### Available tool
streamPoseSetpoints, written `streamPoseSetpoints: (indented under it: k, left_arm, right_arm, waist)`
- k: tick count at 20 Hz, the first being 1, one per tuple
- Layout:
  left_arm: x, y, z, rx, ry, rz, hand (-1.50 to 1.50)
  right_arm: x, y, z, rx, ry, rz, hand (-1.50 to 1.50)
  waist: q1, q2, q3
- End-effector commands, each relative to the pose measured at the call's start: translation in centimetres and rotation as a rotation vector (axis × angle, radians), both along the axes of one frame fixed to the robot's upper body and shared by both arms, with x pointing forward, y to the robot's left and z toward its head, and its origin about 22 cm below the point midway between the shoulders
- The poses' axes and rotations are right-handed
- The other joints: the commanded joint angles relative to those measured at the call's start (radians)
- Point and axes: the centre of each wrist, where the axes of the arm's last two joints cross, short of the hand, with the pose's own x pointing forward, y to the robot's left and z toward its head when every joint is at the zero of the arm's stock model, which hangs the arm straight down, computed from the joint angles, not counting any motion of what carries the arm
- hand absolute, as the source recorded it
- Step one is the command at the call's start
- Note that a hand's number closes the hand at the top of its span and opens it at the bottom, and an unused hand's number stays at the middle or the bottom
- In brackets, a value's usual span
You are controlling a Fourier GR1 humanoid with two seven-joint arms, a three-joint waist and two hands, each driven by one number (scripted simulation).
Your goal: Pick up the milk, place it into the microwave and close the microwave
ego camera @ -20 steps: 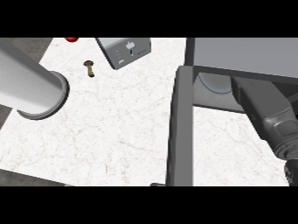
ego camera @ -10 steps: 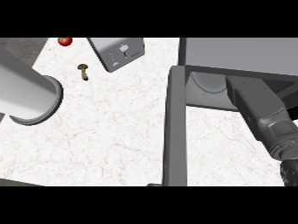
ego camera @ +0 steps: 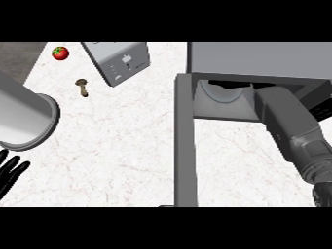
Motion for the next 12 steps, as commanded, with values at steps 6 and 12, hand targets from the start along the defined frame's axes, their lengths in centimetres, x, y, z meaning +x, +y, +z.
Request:
streamPoseSetpoints:
  k: [6,12]
  left_arm:
    - [1.1,-1.0,-3.3,0.061,0.061,-0.149,-1.50]
    - [4.1,-3.8,-2.6,0.124,0.048,-0.143,-1.50]
  right_arm:
    - [-3.3,0.8,-5.9,0.292,0.024,0.184,-1.50]
    - [-6.3,3.7,-9.9,0.368,0.067,0.252,-1.50]
  waist:
    - [-0.059,-0.035,-0.008]
    - [-0.090,-0.047,-0.009]
